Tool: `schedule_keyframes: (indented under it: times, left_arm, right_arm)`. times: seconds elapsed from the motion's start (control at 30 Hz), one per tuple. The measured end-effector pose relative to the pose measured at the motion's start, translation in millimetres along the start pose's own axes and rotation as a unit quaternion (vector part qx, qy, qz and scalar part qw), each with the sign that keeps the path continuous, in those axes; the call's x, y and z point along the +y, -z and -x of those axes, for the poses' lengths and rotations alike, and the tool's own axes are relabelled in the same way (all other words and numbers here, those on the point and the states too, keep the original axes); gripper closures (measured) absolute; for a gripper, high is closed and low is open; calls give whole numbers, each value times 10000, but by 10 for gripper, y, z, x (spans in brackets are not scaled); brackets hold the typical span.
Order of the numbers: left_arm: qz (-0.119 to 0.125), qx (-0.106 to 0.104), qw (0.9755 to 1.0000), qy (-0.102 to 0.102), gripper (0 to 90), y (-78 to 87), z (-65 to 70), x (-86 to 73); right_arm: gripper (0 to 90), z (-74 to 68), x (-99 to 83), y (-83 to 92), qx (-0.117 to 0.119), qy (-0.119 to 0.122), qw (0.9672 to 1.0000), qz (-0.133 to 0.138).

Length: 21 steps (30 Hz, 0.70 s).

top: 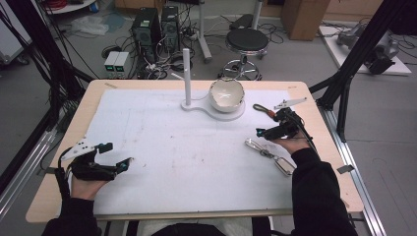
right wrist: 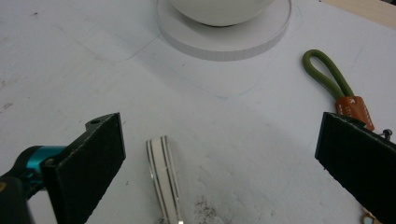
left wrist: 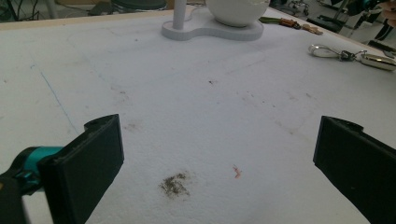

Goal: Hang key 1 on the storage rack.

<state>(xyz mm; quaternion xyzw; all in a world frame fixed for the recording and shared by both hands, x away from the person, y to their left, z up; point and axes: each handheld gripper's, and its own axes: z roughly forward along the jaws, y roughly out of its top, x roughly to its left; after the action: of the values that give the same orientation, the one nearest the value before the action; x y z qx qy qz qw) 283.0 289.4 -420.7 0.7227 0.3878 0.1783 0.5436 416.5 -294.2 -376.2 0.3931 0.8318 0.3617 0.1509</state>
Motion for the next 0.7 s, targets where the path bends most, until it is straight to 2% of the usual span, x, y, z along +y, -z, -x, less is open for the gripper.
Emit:
schedule_keyframes:
  times: [0.47,0.6,0.7]
  left_arm:
    - [-20,9,10000,-11,22,2,-6,-2]
    - [-38,3,10000,-15,22,5,-3,-2]
    - [-34,2,10000,-13,22,5,-2,-3]
  right_arm:
    - [8,301,230,-206,-159,-62,9992,-362]
    - [8,355,300,-273,-202,1,9985,-509]
    - [8,428,347,-291,-170,-68,9986,-487]
